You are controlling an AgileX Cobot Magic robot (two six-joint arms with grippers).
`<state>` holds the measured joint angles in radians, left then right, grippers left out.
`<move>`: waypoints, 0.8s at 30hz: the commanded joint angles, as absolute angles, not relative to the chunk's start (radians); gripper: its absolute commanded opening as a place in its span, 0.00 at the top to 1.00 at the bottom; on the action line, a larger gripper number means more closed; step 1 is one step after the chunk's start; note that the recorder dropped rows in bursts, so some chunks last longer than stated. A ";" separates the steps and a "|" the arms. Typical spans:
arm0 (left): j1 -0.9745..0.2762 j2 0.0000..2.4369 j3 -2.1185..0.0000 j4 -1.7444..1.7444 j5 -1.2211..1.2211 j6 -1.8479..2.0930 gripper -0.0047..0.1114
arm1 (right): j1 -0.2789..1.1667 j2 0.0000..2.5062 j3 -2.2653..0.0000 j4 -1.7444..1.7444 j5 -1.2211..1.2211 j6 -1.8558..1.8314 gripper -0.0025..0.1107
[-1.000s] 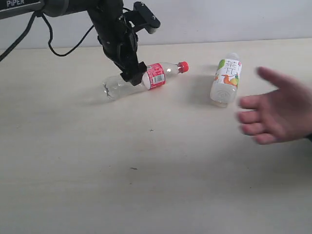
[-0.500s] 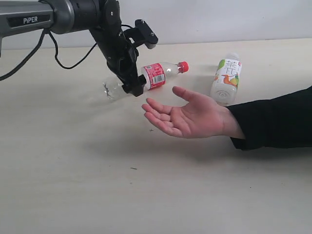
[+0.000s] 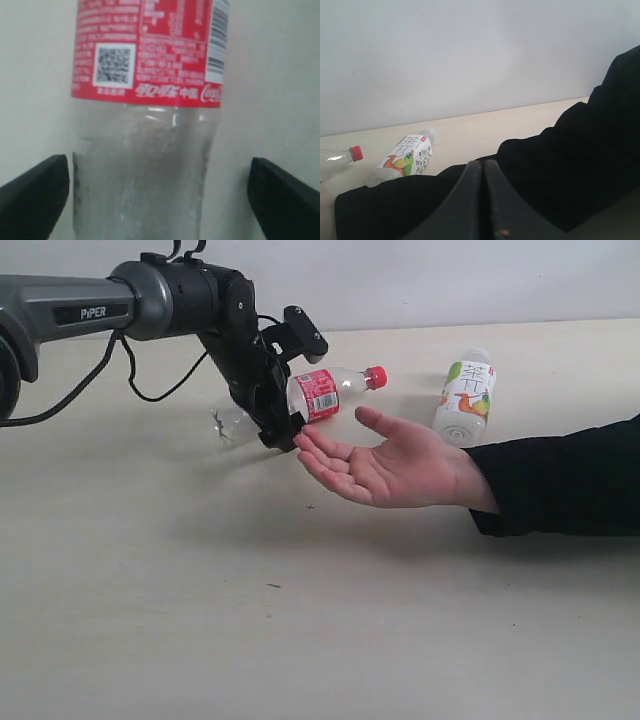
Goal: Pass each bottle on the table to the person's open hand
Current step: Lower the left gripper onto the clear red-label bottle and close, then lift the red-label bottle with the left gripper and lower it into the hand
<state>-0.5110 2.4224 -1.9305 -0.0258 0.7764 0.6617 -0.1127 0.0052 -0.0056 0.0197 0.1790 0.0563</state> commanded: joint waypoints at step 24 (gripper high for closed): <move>-0.527 2.206 -1.930 0.122 0.992 0.227 0.96 | -0.116 0.000 0.000 0.020 0.178 0.052 0.98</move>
